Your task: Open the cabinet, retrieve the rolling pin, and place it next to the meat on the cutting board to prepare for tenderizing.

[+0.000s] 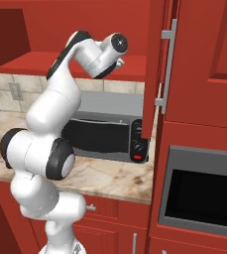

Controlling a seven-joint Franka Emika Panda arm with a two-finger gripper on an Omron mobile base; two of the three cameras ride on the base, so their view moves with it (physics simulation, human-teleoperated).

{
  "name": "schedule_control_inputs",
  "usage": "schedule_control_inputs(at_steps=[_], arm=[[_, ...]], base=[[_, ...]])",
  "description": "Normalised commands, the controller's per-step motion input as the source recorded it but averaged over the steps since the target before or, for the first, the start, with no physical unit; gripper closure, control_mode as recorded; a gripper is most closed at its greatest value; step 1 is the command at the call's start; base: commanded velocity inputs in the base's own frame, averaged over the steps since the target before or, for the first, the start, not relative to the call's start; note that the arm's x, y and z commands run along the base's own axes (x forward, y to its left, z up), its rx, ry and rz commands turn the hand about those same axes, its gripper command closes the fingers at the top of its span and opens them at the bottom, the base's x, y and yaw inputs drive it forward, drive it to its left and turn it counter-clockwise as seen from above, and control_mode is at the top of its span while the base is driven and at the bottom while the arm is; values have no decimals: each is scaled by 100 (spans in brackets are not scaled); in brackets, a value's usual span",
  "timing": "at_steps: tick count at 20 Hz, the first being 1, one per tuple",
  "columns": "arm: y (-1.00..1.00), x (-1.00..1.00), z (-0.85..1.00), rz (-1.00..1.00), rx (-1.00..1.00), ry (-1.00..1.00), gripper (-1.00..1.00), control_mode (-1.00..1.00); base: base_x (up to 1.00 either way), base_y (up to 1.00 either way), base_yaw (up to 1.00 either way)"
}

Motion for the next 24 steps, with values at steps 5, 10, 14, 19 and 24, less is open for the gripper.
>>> schedule_control_inputs(at_steps=[5, 10, 14, 19, 24], arm=[[0, -99, -31, 14, 0, -32, 100, -100], [9, -100, -18, 10, 0, -27, 100, -100], [8, -100, 0, 7, -1, -25, 100, -100], [0, -100, 0, 5, -4, -22, 100, -100], [0, -100, 0, 4, -6, -18, 100, -100]], base=[[0, 0, 0], [0, 0, 0], [0, 0, 0], [0, 0, 0], [0, 0, 0]])
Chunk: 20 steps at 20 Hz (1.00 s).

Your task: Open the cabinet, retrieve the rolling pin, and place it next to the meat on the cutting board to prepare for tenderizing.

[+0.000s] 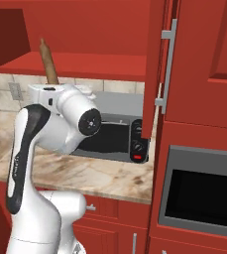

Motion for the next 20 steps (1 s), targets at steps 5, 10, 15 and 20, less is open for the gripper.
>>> schedule_control_inputs(at_steps=[5, 10, 15, 20], arm=[[0, -100, 0, 3, -6, -16, 100, -100], [14, -64, 0, 1, -1, -3, 100, -100], [4, -4, 0, 0, 0, 1, 100, -100], [0, -24, -2, 0, 0, -5, 100, -100]], base=[[0, 0, 0], [0, 0, 0], [0, 0, 0], [0, 0, 0]])
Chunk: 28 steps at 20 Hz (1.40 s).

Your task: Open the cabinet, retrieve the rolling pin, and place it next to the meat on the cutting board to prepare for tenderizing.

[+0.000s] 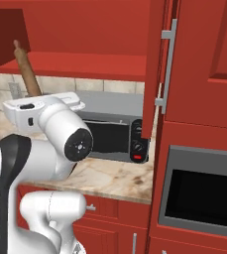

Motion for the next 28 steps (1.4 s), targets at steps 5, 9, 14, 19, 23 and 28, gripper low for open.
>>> schedule_control_inputs(at_steps=[5, 9, 14, 19, 23, 28], arm=[[2, -15, -5, 0, 0, -1, 100, 100], [0, 0, 0, 0, 0, 0, 100, 100], [0, 0, 0, 0, 0, 0, 100, 100], [0, 0, 0, 0, 0, 0, 100, 100], [0, 0, 0, 0, 0, 0, 100, 100], [0, 0, 0, 0, 0, 0, 100, 100]], base=[[-70, 7, 0], [-75, 15, 0], [-59, 19, 0], [-67, 12, 13], [-70, 31, 28], [-63, 56, 38]])
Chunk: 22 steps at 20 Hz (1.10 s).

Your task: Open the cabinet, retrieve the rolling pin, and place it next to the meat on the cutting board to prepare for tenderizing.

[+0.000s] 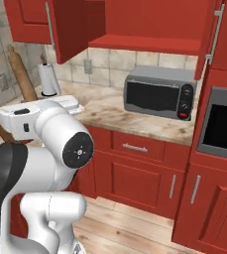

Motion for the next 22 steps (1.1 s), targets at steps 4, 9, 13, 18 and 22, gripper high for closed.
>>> schedule_control_inputs(at_steps=[4, 9, 13, 18, 22], arm=[[0, 0, 0, 0, 0, 0, 100, 100], [0, 0, 0, 0, 0, 0, 100, 100], [0, 0, 0, 0, 0, 0, 100, 100], [0, 0, 0, 0, 0, 0, 100, 100], [0, 0, 0, 0, 0, 0, 100, 100]], base=[[-40, 60, 42], [4, 49, 44], [46, 15, 42], [49, 0, 41], [55, 0, 41]])
